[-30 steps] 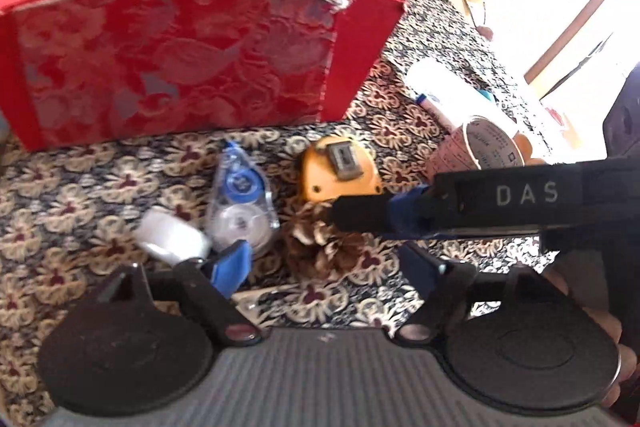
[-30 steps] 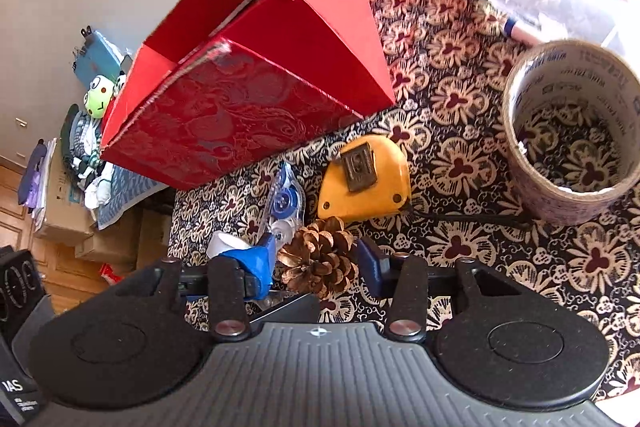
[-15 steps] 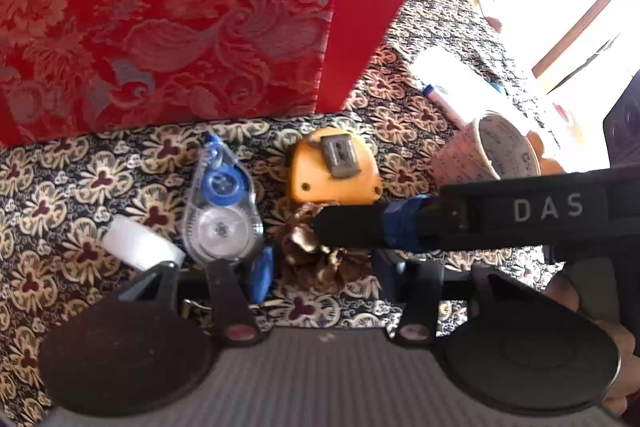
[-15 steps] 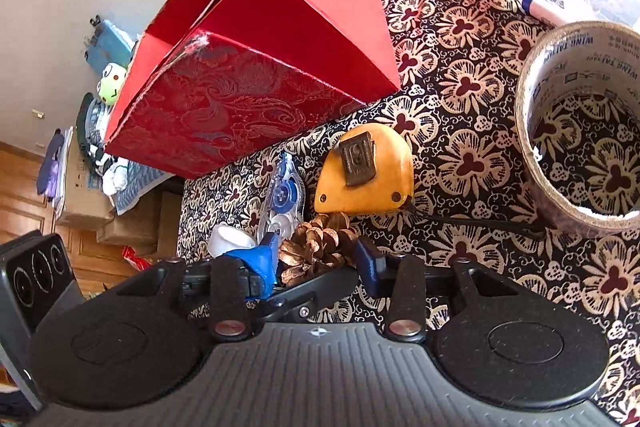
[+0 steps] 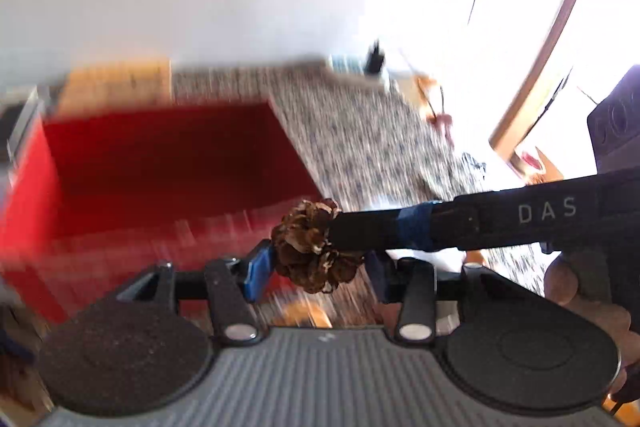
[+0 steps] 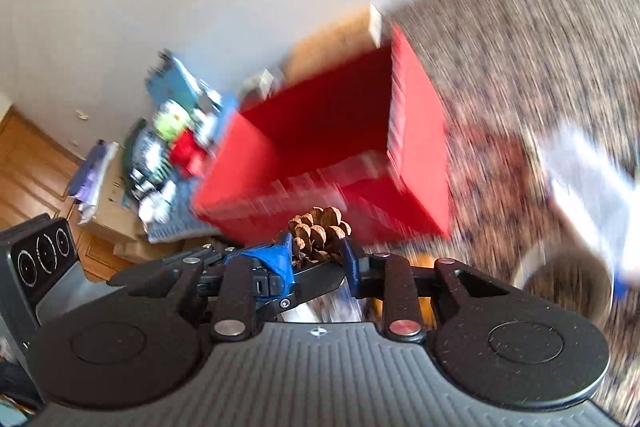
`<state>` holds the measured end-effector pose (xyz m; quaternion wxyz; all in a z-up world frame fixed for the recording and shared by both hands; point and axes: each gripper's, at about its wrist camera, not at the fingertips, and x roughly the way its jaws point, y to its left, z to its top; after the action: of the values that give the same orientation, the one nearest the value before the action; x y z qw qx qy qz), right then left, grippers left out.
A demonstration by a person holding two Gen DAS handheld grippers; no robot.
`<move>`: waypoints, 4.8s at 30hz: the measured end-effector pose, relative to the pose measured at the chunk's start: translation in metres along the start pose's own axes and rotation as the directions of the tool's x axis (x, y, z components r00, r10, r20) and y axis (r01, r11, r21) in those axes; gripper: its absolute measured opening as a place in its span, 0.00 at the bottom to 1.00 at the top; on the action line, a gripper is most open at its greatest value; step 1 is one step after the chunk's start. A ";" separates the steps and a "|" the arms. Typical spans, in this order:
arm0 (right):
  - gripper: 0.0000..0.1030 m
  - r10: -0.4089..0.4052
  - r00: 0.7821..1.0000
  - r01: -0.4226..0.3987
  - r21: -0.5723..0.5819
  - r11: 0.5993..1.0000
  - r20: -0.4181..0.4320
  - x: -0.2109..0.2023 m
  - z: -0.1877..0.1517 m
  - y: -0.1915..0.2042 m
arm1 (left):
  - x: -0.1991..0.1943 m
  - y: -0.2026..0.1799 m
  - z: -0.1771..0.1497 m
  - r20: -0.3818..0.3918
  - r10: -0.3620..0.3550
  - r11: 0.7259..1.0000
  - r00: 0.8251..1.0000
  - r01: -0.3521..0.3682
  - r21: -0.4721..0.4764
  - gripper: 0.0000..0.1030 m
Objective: Organize rigid objects
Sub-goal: 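Lift the pine cone with the right tool and carry it over the red box, then open the right tool to drop the pine cone into the box, then move the right tool back to the yellow tape measure, then close the right tool on the yellow tape measure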
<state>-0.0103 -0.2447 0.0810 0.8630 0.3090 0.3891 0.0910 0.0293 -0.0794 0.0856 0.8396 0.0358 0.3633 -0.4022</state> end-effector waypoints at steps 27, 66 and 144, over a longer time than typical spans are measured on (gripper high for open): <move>0.12 0.172 0.936 -0.186 -0.017 0.982 -0.306 0.262 0.104 0.012 | 0.120 0.205 0.048 -0.322 0.319 0.917 0.892 -0.376 -0.131 0.42; 0.17 -0.261 0.954 0.287 -0.205 0.936 0.145 0.071 0.052 0.011 | 0.017 0.066 0.048 -0.089 0.495 0.866 0.864 -0.499 -0.025 0.88; 0.20 -0.228 0.922 0.218 -0.067 0.974 -0.314 0.100 -0.040 -0.053 | 0.127 0.013 -0.094 -0.283 0.061 0.997 0.957 -0.072 -0.028 0.87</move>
<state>0.0243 -0.2281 -0.0331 0.7979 0.2308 0.5548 0.0472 0.0362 -0.1198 -0.0678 0.7928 0.0890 0.4853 -0.3577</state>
